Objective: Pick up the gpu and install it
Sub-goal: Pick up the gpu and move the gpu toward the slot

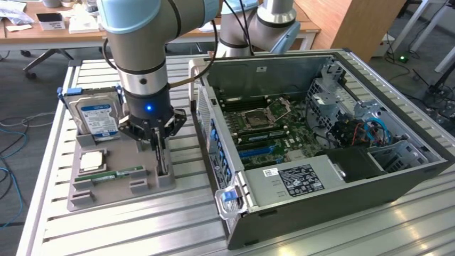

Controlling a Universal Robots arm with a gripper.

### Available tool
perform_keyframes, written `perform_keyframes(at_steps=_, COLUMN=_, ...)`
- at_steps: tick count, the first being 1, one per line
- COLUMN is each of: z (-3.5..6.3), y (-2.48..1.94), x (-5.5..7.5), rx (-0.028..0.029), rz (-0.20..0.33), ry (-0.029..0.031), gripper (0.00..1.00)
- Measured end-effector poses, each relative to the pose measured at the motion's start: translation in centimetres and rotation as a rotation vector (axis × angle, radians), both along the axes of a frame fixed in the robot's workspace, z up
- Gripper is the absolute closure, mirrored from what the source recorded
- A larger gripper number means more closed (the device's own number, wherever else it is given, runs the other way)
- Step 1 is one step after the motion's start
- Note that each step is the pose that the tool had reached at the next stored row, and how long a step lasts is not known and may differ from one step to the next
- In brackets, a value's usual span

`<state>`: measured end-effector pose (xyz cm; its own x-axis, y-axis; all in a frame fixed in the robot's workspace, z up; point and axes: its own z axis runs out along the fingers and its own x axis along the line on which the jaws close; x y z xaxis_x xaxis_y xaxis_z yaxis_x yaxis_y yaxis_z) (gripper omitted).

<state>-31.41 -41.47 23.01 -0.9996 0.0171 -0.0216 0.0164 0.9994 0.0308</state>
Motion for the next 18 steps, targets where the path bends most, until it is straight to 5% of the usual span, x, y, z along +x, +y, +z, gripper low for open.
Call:
perform_keyframes(at_steps=7, z=0.42, y=0.0, x=0.0, rx=0.0, rz=0.0, ry=-0.0001, gripper=0.74)
perform_keyframes(at_steps=18, z=3.48, y=0.0, x=0.0, rx=0.0, rz=0.0, ry=-0.0001, gripper=0.74)
